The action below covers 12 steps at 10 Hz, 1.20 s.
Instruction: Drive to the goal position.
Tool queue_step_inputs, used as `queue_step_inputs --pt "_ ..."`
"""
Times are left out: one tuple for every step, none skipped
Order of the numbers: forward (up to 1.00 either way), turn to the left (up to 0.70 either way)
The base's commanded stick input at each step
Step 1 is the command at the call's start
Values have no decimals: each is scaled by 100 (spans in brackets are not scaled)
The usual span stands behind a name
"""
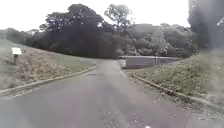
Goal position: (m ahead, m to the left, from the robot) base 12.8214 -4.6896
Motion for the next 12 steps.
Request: queue_step_inputs --pt "45 0" --pt "45 0" --pt "45 0" --pt "45 0" --pt "45 0" --pt "45 0" --pt "50 0" --pt "66 0" --pt "70 0" --pt "70 0" --pt "70 0" --pt "70 0"
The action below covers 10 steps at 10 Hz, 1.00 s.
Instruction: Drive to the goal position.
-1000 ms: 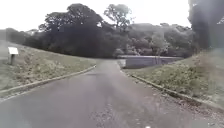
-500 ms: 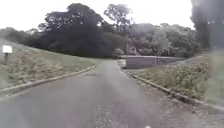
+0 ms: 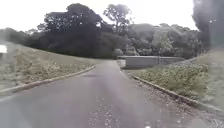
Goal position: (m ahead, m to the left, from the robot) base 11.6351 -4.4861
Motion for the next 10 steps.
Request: queue_step_inputs --pt "70 0" --pt "70 0" --pt "70 0" --pt "70 0" --pt "70 0" --pt "70 0" --pt "70 0" --pt "70 0" --pt "70 0" --pt "70 0"
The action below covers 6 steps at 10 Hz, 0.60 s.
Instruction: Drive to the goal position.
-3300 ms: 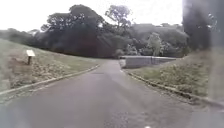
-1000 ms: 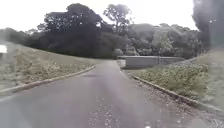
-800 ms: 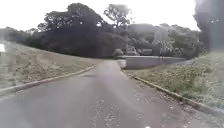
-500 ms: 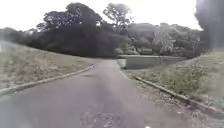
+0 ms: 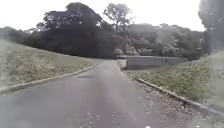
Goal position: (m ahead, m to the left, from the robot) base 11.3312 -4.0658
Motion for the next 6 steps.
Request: queue_step_inputs --pt "70 0" --pt "70 0" --pt "70 0" --pt "70 0" --pt "70 0" --pt "70 0"
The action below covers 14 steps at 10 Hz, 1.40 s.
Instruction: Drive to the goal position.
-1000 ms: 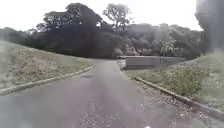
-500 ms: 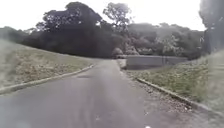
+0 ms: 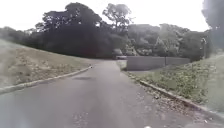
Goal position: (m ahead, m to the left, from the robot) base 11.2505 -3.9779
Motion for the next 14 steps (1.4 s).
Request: queue_step_inputs --pt "70 0" --pt "70 0" --pt "70 0" --pt "70 0" --pt "70 0" --pt "70 0" --pt "70 0" --pt "70 0" --pt "70 0" --pt "70 0" --pt "70 0" --pt "70 0" --pt "70 0" --pt "70 0"
